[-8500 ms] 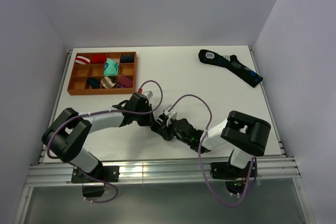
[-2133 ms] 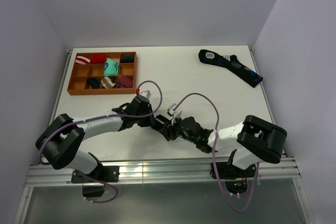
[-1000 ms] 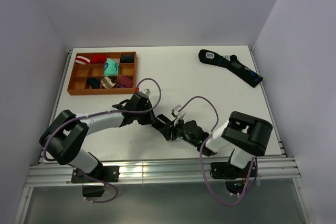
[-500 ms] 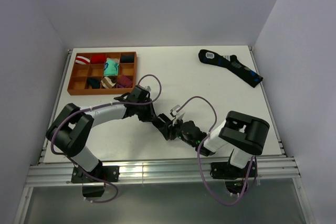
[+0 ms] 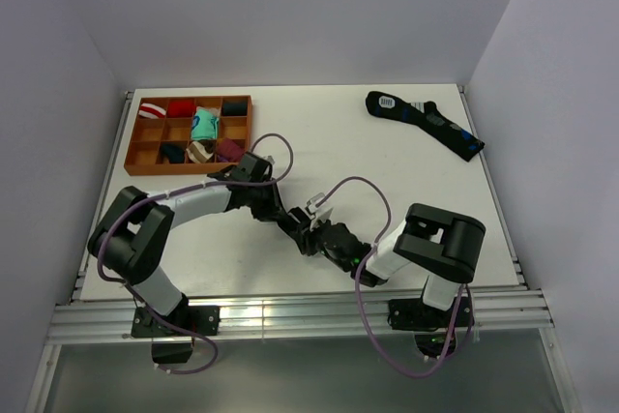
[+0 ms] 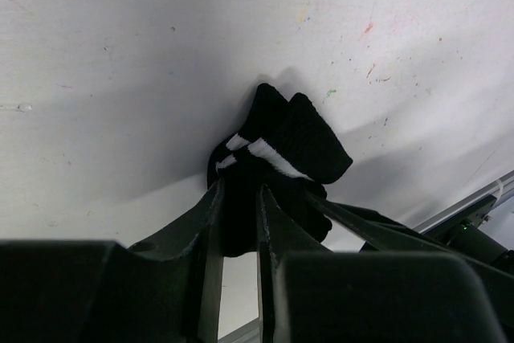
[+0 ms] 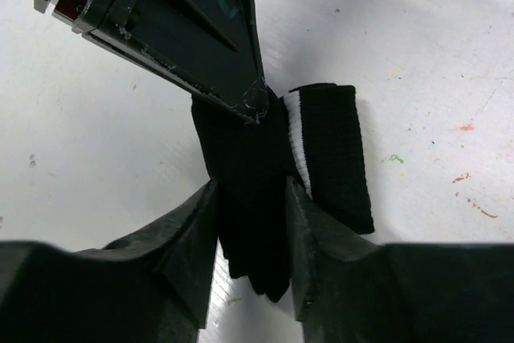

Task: Roll the socks
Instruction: Roll the sock at the center of the board.

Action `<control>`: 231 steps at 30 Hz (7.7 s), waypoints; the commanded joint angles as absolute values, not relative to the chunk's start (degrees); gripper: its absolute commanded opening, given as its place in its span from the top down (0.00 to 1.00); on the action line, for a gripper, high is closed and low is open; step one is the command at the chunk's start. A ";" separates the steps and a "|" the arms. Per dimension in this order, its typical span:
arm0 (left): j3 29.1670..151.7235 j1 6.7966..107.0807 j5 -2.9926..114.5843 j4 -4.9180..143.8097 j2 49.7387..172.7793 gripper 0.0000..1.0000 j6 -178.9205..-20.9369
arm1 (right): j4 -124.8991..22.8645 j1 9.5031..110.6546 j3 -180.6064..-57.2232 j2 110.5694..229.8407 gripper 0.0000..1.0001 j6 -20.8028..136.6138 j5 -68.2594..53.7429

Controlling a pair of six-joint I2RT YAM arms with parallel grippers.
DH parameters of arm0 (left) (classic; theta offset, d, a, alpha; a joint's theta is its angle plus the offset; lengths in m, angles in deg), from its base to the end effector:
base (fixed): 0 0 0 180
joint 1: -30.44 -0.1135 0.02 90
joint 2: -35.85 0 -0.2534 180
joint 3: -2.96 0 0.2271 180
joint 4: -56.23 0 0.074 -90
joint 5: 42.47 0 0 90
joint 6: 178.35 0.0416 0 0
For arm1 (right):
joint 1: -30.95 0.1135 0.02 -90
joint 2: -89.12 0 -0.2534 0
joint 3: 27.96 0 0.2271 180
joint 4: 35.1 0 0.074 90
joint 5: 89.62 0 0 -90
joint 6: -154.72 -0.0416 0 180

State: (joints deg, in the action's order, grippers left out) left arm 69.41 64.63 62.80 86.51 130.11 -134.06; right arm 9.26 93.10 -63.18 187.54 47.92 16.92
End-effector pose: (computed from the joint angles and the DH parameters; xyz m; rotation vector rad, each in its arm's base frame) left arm 0.2420 -0.1777 0.1634 -0.1726 2.7705 -0.7943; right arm 0.1353 0.2308 0.1247 -0.5590 1.8588 0.6615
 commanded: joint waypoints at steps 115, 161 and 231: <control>29.61 81.42 22.67 43.33 110.29 0.45 -161.82 | -39.00 71.91 -76.33 203.82 0.80 25.87 -34.51; 48.07 76.23 36.63 71.37 119.96 0.99 -147.24 | -28.36 74.63 -66.93 180.81 0.47 24.99 -12.37; 68.28 73.33 50.08 92.55 130.69 0.98 -138.18 | -11.84 97.57 -74.39 182.81 0.44 51.89 19.45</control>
